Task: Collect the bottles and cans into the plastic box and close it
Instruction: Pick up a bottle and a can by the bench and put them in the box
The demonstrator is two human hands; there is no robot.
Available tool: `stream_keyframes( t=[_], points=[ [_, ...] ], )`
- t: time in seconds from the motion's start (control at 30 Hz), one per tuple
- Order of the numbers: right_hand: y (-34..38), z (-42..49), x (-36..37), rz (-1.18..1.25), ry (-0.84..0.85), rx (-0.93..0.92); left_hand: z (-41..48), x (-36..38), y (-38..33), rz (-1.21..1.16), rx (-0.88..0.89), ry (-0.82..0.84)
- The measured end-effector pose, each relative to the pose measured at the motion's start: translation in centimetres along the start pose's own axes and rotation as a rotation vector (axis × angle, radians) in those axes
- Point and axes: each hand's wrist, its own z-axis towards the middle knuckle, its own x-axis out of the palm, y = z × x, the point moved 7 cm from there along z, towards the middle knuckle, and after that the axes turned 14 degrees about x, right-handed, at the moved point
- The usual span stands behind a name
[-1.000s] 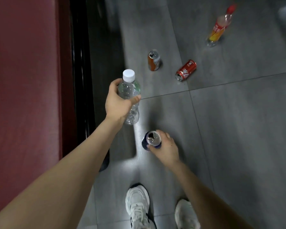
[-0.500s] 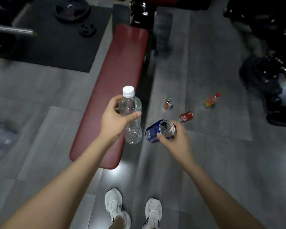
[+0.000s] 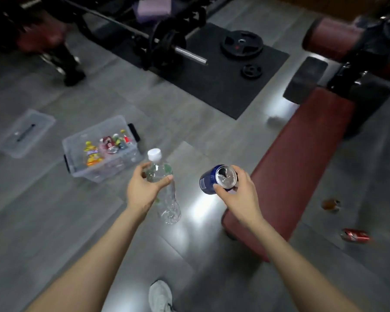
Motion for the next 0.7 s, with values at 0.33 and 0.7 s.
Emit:
stream_keyframes(
  t=[0.33, 0.7],
  points=[
    [11.9, 3.9, 24.8, -0.101, 0.171, -0.045, 13.6, -20.4, 12.1, 0.015, -0.14, -0.173],
    [18.2, 20.1, 43.5, -0.255, 0.248, -0.053, 37.4, -22.3, 24.6, -0.099, -0.343, -0.145]
  ],
)
